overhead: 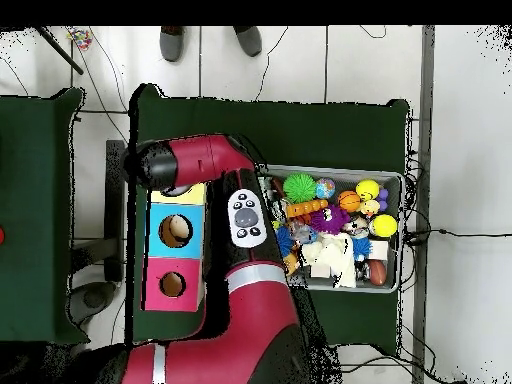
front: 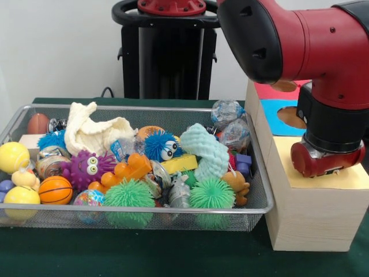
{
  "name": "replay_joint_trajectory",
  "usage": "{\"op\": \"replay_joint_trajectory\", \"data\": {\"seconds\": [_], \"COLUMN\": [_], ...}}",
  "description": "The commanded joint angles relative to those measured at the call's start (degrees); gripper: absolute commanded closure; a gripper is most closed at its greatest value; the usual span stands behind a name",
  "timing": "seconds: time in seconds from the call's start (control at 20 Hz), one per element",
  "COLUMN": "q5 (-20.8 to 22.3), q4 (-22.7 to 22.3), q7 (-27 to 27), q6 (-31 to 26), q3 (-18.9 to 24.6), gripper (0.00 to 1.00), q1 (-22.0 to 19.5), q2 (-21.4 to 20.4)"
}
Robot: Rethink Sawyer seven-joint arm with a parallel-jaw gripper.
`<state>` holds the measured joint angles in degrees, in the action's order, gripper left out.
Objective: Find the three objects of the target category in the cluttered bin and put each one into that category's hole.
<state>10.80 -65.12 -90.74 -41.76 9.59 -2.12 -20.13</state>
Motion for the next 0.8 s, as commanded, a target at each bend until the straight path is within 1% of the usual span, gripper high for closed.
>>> {"op": "replay_joint_trajectory", "data": {"seconds": [0.05, 0.6, 0.8], "q5": [7.7, 6.6, 6.5], "q4": [-11.5, -14.9, -16.7], "q7": [3.4, 3.5, 3.4], "q6": [7.5, 4.0, 3.0], "q3": [1.6, 1.4, 1.1], "gripper": [1.00, 1.00, 1.00], "q1": [-3.2, -2.4, -2.2], "q2": [8.2, 1.9, -0.9]}}
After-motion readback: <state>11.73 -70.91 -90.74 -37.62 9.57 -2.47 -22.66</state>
